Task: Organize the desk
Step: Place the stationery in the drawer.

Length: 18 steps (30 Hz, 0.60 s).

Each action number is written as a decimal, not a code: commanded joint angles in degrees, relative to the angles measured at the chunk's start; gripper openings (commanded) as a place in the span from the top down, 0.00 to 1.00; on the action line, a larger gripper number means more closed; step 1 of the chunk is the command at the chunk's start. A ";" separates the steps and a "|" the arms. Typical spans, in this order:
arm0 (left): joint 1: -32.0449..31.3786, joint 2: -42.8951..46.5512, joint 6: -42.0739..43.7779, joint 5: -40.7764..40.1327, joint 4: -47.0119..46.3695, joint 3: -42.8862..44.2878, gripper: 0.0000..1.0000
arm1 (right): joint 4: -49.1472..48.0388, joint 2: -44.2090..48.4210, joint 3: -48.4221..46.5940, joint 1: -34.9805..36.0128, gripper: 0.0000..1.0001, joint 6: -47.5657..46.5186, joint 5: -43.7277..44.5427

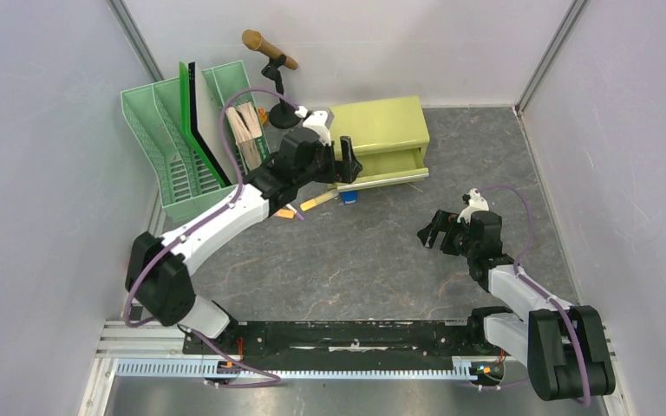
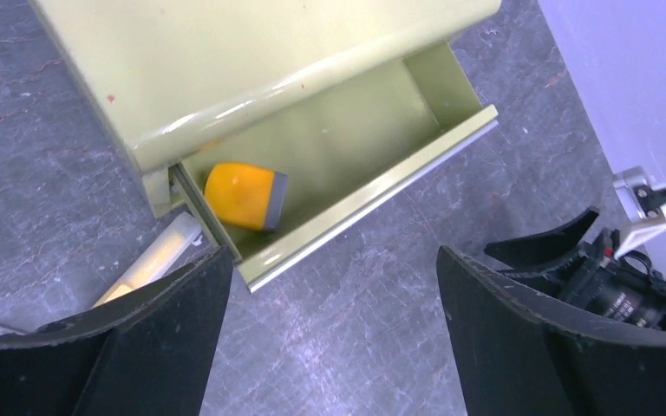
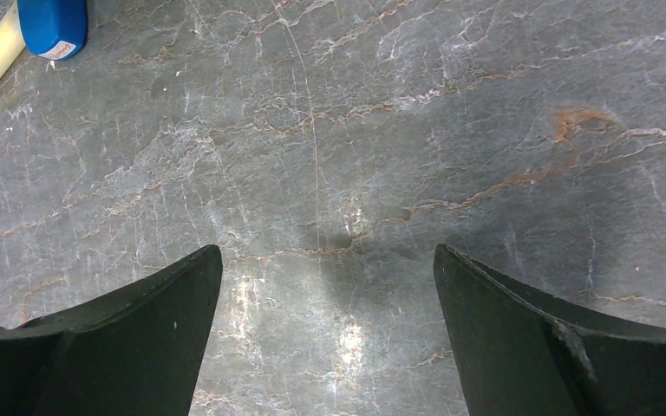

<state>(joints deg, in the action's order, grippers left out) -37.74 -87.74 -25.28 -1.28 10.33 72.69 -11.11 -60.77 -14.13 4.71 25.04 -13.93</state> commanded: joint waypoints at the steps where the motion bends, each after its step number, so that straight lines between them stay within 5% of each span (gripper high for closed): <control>1: 0.03 7.16 -2.69 0.54 -3.03 -4.39 0.05 | -1.25 0.04 -1.18 -0.33 0.02 -0.19 -0.14; 18: 0.38 23.04 -1.64 -11.30 5.60 -18.36 0.00 | 0.18 0.30 -2.21 -0.34 0.02 -1.39 -1.22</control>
<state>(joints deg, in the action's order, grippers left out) -37.63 -67.18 -25.78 -8.93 13.65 56.23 -11.07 -60.77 -14.13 4.71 24.97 -14.57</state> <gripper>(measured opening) 0.993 0.979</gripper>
